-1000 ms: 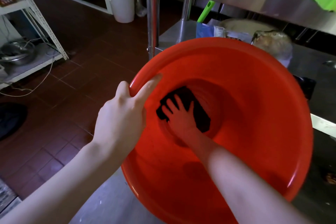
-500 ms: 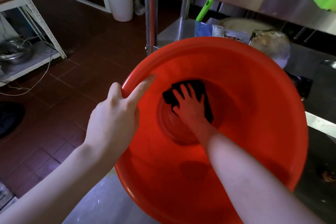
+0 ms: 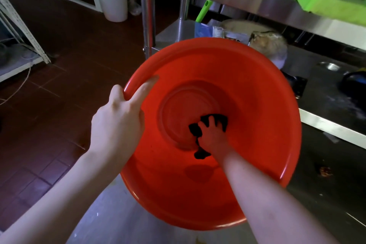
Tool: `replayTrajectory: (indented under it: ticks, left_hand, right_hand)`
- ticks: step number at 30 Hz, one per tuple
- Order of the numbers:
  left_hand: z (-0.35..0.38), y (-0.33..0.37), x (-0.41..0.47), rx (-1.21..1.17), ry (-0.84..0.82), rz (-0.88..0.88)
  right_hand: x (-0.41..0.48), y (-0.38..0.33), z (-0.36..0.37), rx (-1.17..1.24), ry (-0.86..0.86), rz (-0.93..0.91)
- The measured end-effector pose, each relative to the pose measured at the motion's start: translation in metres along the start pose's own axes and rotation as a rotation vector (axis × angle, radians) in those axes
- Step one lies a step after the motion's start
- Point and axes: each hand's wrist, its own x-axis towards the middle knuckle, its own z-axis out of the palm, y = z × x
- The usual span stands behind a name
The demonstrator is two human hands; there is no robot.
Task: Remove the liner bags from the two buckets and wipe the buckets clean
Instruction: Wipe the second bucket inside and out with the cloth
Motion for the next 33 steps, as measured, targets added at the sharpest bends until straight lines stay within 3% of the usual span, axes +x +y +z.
replayTrajectory:
  ticks: [3,5,9,14,16,19,21,24,28,31,33]
  left_hand:
    - [0.001,0.004,-0.001,-0.003,0.012,-0.010]
    - [0.001,0.005,-0.002,-0.004,0.017,-0.011]
    - [-0.001,0.004,-0.008,-0.001,0.019,0.008]
    - [-0.003,0.015,-0.007,-0.008,0.003,0.001]
    - [-0.004,0.013,-0.008,-0.010,-0.004,0.001]
    - [-0.006,0.008,-0.014,-0.010,-0.018,-0.020]
    - [-0.007,0.007,-0.015,-0.007,-0.027,-0.046]
    - [-0.008,0.010,-0.011,-0.016,-0.038,-0.045]
    - [-0.008,0.021,-0.012,-0.007,-0.028,0.017]
    - [-0.007,0.024,-0.014,-0.013,-0.024,-0.004]
    - [-0.006,0.023,-0.014,-0.018,-0.020,-0.018]
  right_hand:
    - [-0.015,-0.016,0.007,-0.095,-0.133,-0.115]
    - [-0.027,-0.035,0.017,-0.019,-0.222,-0.112]
    - [-0.023,-0.073,0.023,0.348,-0.264,-0.126]
    - [-0.014,-0.115,0.008,0.959,-0.113,-0.186]
    - [-0.019,-0.116,0.012,1.018,-0.108,-0.212]
    - [-0.018,-0.098,0.022,0.775,-0.145,-0.265]
    - [-0.021,-0.080,0.022,0.579,-0.262,-0.260]
    - [-0.025,-0.045,0.010,0.115,-0.364,-0.199]
    - [-0.024,-0.004,-0.019,-0.497,-0.345,-0.005]
    - [-0.030,0.003,-0.019,-0.573,-0.334,-0.019]
    - [-0.035,-0.005,-0.012,-0.407,-0.326,-0.060]
